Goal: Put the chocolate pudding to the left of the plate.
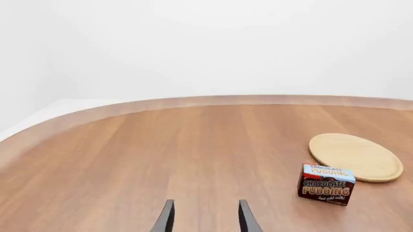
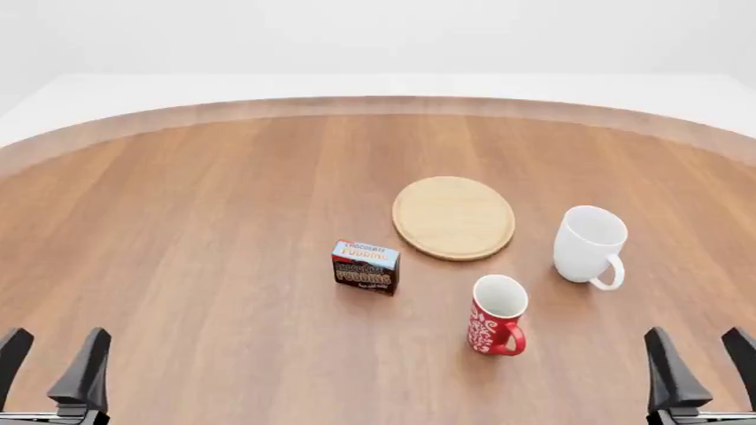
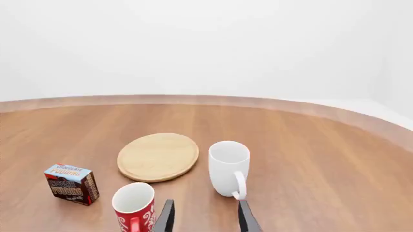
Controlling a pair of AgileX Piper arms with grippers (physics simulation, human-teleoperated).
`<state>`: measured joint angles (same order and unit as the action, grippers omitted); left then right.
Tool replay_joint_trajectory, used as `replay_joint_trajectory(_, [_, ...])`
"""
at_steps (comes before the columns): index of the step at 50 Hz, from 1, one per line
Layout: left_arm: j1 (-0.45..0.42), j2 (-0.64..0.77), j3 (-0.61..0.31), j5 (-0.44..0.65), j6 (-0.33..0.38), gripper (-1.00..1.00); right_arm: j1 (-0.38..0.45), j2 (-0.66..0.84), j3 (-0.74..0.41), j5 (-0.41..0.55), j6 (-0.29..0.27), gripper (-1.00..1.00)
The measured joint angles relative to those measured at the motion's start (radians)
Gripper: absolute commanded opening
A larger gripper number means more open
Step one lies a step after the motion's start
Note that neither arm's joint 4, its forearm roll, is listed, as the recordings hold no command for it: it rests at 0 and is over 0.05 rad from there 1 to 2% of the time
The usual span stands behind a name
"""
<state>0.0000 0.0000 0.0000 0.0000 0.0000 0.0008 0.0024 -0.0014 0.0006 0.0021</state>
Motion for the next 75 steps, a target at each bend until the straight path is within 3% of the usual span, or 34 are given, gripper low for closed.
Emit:
replay_joint_trajectory(14, [0.0, 0.0, 0.0, 0.0, 0.0, 1.0, -0.005, 0.002, -0.015, 0.005, 0.0, 1.0])
replay_joint_trajectory(25, [0.0, 0.0, 0.0, 0.0, 0.0, 1.0, 0.016, 0.055, -0.178, 0.067, -0.038, 1.0])
replay_joint_trajectory(32, [0.0, 0.0, 0.0, 0.0, 0.0, 1.0, 0.059, 0.214, -0.315, 0.041, -0.095, 1.0])
replay_joint_trajectory(47, [0.0, 0.0, 0.0, 0.0, 0.0, 1.0, 0.207, 0.61, -0.579, 0.004, -0.297, 1.0])
replay_joint_trajectory(59, [0.0, 0.0, 0.0, 0.0, 0.0, 1.0, 0.299, 0.902, -0.797, 0.082, -0.411, 1.0])
replay_joint_trajectory(75, [0.0, 0.0, 0.0, 0.0, 0.0, 1.0, 0.377, 1.239, -1.066, 0.223, -0.499, 1.0])
